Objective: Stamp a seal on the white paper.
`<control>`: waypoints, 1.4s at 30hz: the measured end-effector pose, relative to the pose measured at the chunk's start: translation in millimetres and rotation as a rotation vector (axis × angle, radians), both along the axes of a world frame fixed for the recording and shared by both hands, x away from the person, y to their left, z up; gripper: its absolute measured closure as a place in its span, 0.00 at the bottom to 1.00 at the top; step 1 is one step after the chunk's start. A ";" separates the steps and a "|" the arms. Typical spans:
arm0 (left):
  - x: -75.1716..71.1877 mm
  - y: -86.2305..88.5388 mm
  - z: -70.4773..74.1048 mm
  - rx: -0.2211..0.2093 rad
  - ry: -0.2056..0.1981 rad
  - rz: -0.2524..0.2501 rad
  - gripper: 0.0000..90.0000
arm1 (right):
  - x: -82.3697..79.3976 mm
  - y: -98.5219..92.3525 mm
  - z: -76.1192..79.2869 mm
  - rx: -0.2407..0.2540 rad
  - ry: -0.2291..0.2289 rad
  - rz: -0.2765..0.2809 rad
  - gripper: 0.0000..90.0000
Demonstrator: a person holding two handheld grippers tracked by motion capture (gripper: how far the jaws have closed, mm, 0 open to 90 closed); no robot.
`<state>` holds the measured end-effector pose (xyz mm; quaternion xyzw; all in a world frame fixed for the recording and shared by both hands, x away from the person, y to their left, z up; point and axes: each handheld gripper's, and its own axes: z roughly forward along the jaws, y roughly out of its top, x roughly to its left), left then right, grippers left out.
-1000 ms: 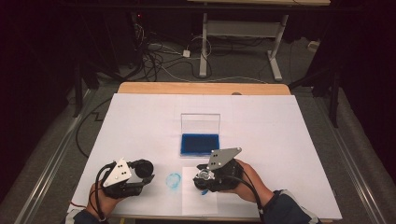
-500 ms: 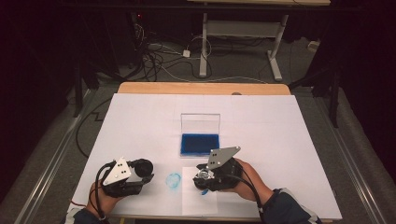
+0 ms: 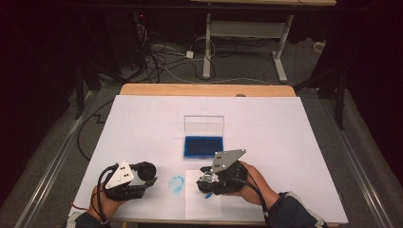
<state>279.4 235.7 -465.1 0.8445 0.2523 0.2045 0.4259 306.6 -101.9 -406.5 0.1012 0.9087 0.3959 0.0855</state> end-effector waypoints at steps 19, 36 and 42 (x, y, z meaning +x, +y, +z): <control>-1.5 0.8 1.1 0.006 -0.004 -0.003 0.40 | -1.0 4.6 -4.6 -0.025 0.000 0.006 0.62; -1.8 0.0 1.0 0.012 -0.006 -0.007 0.40 | 0.6 14.1 -26.0 -0.094 0.022 0.022 0.62; -1.7 -0.2 0.8 0.013 -0.006 -0.007 0.40 | 2.8 14.8 -30.0 -0.101 0.025 0.023 0.62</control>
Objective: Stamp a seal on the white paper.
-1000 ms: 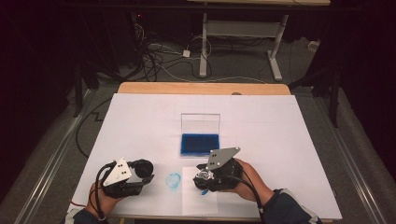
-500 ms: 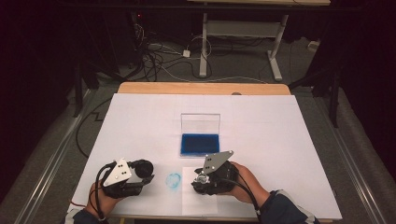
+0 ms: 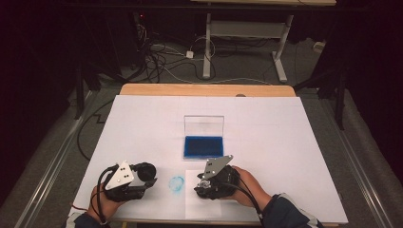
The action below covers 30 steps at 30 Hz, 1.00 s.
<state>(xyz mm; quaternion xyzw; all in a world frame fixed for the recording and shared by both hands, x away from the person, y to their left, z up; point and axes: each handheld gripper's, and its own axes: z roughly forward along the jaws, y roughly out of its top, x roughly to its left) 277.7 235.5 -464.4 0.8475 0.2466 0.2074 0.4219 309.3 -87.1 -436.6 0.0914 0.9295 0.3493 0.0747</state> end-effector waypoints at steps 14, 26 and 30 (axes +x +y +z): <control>0.0 -0.8 -0.4 0.005 0.003 -0.004 0.40 | 2.2 -0.7 -5.9 -0.011 0.020 -0.009 0.62; -0.4 -1.4 -0.6 0.004 0.005 -0.007 0.40 | 0.8 -0.9 -6.9 -0.013 0.009 -0.013 0.63; -0.5 -1.4 -0.9 0.005 0.006 -0.007 0.40 | 0.9 -0.8 -7.4 -0.008 0.011 -0.014 0.63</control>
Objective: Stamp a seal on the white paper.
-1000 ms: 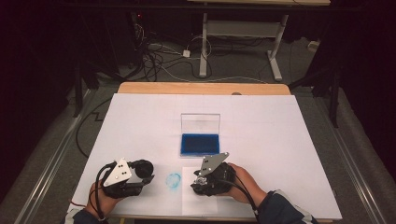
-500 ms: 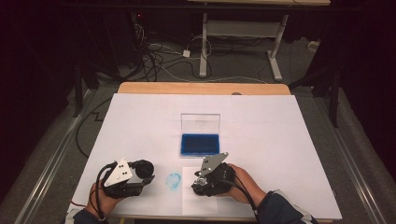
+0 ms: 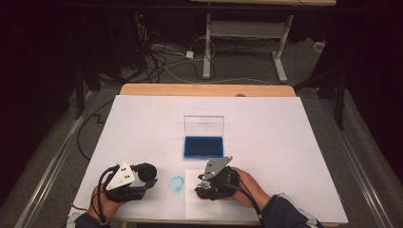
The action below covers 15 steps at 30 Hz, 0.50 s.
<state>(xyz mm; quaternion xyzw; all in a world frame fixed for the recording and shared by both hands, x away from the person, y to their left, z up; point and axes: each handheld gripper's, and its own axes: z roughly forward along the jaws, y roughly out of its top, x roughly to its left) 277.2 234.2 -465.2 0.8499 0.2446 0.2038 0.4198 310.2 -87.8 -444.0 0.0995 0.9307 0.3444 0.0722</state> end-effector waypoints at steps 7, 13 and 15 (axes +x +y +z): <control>0.1 -0.4 0.0 0.000 0.001 -0.001 0.40 | -0.6 0.0 -0.3 -0.001 -0.005 -0.001 0.63; 0.2 -0.8 -0.3 0.002 0.003 -0.003 0.40 | -1.2 0.5 -0.4 -0.007 -0.011 -0.002 0.62; 0.1 -0.8 -0.2 0.002 0.003 -0.003 0.40 | -1.3 0.6 -0.5 -0.009 -0.013 -0.001 0.63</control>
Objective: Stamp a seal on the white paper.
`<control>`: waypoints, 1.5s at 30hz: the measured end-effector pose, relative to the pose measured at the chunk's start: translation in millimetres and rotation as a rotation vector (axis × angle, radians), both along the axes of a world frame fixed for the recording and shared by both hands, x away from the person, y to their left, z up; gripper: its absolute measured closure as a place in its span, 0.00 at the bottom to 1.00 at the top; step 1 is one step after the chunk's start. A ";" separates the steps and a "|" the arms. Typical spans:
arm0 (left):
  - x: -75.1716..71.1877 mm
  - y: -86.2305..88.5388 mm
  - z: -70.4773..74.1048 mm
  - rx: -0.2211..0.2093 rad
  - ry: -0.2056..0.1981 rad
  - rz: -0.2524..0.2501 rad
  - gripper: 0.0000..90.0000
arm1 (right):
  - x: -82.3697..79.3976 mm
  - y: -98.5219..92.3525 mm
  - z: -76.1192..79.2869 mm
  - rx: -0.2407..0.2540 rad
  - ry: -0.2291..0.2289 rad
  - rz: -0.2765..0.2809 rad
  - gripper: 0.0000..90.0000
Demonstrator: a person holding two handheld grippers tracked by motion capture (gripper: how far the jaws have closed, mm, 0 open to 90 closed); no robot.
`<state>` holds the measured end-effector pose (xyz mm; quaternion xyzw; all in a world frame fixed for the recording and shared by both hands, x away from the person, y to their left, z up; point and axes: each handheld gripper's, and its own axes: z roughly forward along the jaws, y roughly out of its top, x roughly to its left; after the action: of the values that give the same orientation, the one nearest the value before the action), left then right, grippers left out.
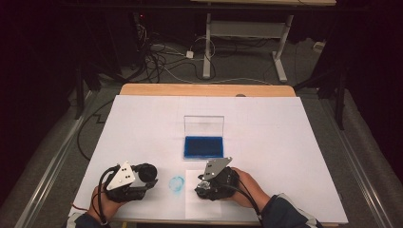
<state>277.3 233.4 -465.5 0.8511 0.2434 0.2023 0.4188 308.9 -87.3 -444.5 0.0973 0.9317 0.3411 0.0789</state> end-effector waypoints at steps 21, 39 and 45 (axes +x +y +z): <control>0.2 -0.9 -0.4 -0.001 0.002 -0.004 0.40 | -0.8 0.5 -0.6 -0.003 0.000 -0.014 0.62; -1.0 -1.8 -1.3 0.002 0.008 -0.009 0.40 | -0.1 -13.2 35.7 0.097 -0.043 -0.032 0.62; 0.0 -5.0 -2.8 0.004 0.013 -0.023 0.40 | -0.1 -17.6 42.1 0.110 -0.052 -0.041 0.62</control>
<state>277.3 228.3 -468.2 0.8560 0.2362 0.1924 0.4177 308.8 -104.9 -402.4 0.1114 0.9069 0.3927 0.1047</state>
